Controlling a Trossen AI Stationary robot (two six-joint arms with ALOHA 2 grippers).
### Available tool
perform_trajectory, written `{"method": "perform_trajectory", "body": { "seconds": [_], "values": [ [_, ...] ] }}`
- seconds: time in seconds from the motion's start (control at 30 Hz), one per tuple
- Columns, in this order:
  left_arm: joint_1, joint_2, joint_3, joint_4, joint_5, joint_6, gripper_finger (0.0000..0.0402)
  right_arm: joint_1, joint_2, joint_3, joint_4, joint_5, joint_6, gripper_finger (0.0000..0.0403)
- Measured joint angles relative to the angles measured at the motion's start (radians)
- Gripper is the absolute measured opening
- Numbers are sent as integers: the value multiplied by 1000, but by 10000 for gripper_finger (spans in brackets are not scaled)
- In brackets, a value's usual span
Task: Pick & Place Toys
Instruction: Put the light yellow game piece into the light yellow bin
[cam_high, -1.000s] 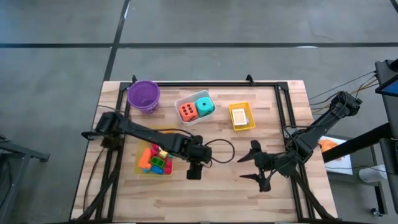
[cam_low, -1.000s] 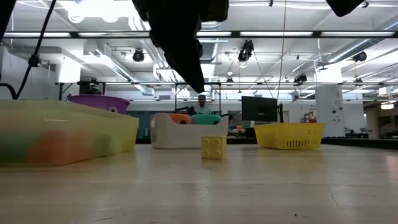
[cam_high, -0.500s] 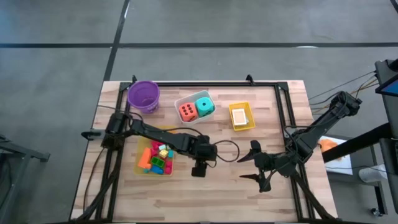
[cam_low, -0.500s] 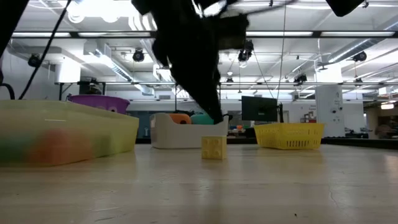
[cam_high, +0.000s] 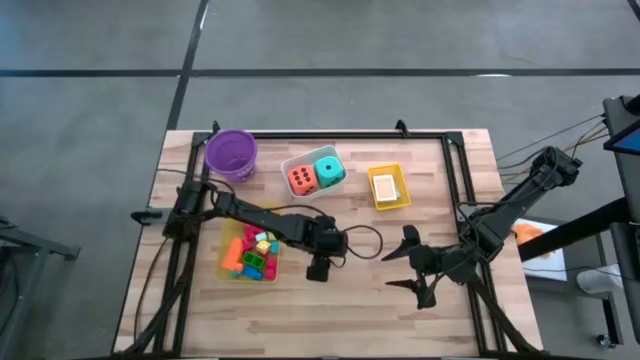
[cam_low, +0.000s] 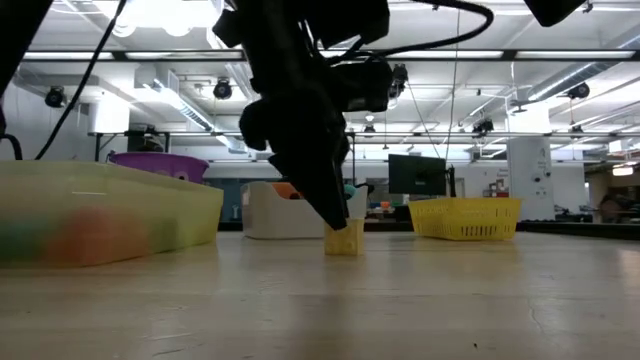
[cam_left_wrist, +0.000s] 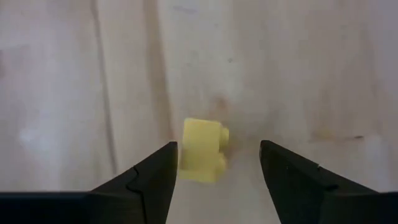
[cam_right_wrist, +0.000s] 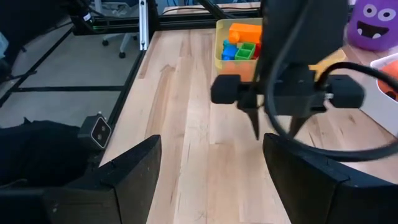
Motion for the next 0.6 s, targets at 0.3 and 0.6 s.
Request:
{"method": "perform_trajectory", "body": {
  "seconds": [0.3,0.6],
  "values": [
    [1,0,-51,79,-7,-3,228,0,0,9,1,0,0,279],
    [1,0,-55,78,-28,-69,228,0,0,10,1,0,0,279]
  ]
}}
